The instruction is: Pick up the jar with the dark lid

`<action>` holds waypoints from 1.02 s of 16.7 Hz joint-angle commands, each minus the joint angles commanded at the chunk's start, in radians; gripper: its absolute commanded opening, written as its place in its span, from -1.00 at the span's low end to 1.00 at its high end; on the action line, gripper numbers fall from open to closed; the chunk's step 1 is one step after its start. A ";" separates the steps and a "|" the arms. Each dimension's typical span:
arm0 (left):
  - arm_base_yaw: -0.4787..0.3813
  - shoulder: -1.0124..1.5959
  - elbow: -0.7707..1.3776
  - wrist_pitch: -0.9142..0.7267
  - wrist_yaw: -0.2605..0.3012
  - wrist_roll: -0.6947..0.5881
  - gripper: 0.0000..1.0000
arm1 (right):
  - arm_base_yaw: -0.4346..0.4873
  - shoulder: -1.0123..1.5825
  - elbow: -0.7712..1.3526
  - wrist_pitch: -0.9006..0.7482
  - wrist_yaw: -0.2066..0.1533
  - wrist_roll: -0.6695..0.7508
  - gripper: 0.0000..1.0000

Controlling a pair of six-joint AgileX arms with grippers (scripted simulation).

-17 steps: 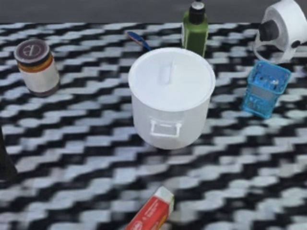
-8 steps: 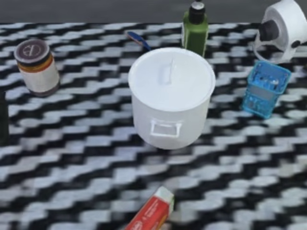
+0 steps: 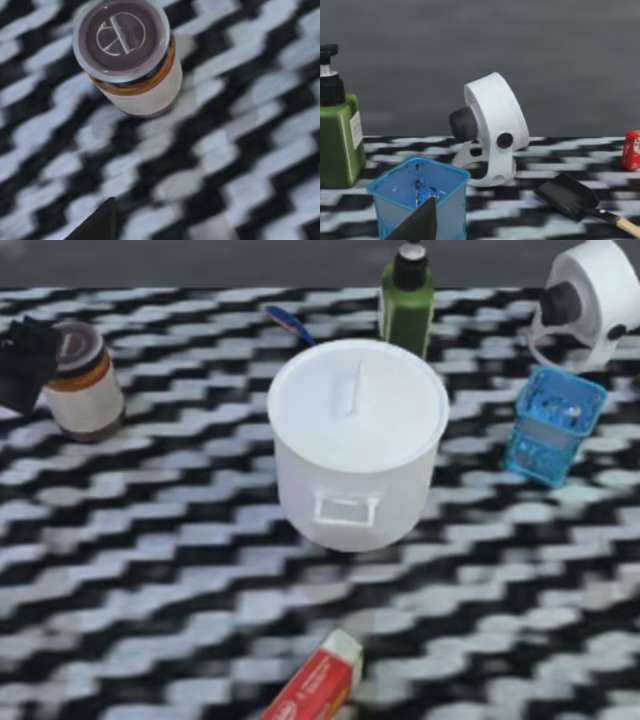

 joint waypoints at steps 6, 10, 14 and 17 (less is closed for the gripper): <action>0.018 0.569 0.528 -0.298 0.016 0.183 1.00 | 0.000 0.000 0.000 0.000 0.000 0.000 1.00; 0.033 0.861 0.843 -0.436 0.014 0.282 1.00 | 0.000 0.000 0.000 0.000 0.000 0.000 1.00; 0.046 1.053 1.082 -0.518 0.007 0.352 1.00 | 0.000 0.000 0.000 0.000 0.000 0.000 1.00; 0.052 1.121 1.178 -0.544 0.003 0.378 1.00 | 0.000 0.000 0.000 0.000 0.000 0.000 1.00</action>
